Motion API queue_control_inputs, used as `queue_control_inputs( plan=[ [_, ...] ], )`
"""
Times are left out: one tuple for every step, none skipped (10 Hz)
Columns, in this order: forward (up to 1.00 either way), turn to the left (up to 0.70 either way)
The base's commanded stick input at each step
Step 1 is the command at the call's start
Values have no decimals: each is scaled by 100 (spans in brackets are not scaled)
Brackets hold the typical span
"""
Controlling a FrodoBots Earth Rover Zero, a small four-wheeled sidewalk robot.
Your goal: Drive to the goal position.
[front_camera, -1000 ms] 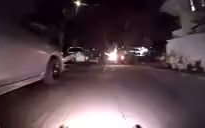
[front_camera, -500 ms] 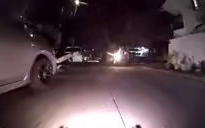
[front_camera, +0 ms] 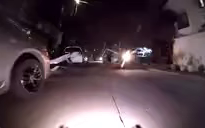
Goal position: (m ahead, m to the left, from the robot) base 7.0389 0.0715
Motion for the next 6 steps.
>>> queue_control_inputs(
  plan=[
    [85, 0],
    [85, 0],
    [85, 0],
    [85, 0],
    [85, 5],
    [85, 24]
  ],
)
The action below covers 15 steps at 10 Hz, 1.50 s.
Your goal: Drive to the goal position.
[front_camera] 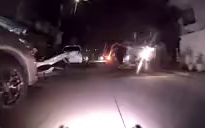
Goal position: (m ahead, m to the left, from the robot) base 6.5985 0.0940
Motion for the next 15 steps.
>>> queue_control_inputs(
  plan=[
    [85, 34],
    [85, 7],
    [85, 0],
    [85, 0],
    [85, 0],
    [85, 0],
    [85, 0],
    [85, 0],
    [85, 0],
    [85, 0],
    [85, 0],
    [85, 0],
    [85, 0],
    [85, -19],
    [85, -34]
  ],
)
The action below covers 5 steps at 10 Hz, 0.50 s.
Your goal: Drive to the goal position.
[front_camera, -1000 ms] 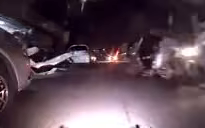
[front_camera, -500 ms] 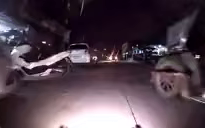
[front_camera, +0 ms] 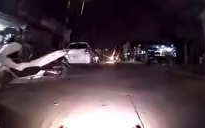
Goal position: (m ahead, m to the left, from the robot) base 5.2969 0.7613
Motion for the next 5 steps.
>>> queue_control_inputs(
  plan=[
    [85, -34],
    [85, -34],
    [85, -34],
    [85, 0],
    [85, 0]
  ],
)
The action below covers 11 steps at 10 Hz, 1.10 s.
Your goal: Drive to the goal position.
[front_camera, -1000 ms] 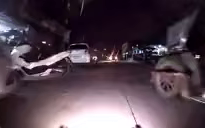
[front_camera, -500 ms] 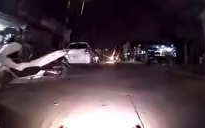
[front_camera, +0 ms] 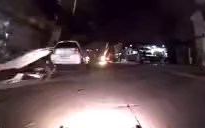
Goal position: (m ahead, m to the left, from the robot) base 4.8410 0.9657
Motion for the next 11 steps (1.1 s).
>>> queue_control_inputs(
  plan=[
    [85, 0],
    [85, 0],
    [85, 0],
    [85, 0],
    [85, 0],
    [85, 0],
    [85, 0],
    [85, 0],
    [85, 0],
    [85, 0],
    [85, 0]
  ],
)
